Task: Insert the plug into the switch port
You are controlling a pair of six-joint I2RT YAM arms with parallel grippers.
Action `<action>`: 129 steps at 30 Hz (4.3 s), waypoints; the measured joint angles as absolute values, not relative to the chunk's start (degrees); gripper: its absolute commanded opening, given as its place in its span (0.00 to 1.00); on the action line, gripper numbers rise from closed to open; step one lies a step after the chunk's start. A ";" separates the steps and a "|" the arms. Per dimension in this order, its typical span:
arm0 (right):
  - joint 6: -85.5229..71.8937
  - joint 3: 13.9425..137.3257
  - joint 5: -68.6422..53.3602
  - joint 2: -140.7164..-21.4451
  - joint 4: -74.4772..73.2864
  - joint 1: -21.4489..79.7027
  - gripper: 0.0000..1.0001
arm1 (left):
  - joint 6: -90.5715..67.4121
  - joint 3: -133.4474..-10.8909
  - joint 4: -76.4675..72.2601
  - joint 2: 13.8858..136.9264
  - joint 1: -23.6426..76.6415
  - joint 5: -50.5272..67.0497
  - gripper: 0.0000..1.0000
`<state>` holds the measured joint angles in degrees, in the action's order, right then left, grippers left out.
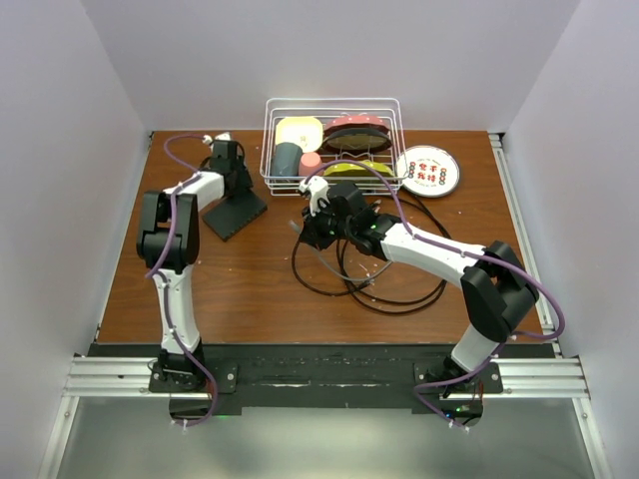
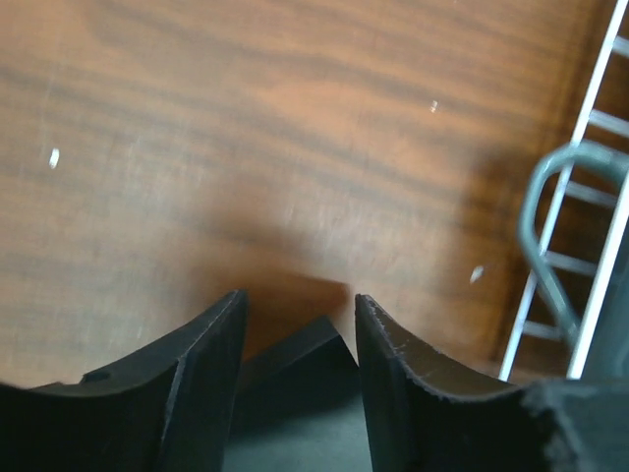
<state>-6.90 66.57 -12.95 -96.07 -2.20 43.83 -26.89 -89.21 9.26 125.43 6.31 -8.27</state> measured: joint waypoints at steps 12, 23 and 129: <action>-7.86 66.63 -12.34 -95.42 -3.20 45.93 0.00 | -28.10 -68.60 2.04 112.57 6.33 -6.28 0.47; -8.71 64.99 -8.71 -95.20 -3.07 52.31 0.00 | -32.47 -47.27 -6.46 97.34 6.46 0.27 0.61; -5.06 75.99 1.89 -114.72 -13.26 65.28 0.00 | -29.85 -20.58 -14.17 71.26 1.65 11.00 0.73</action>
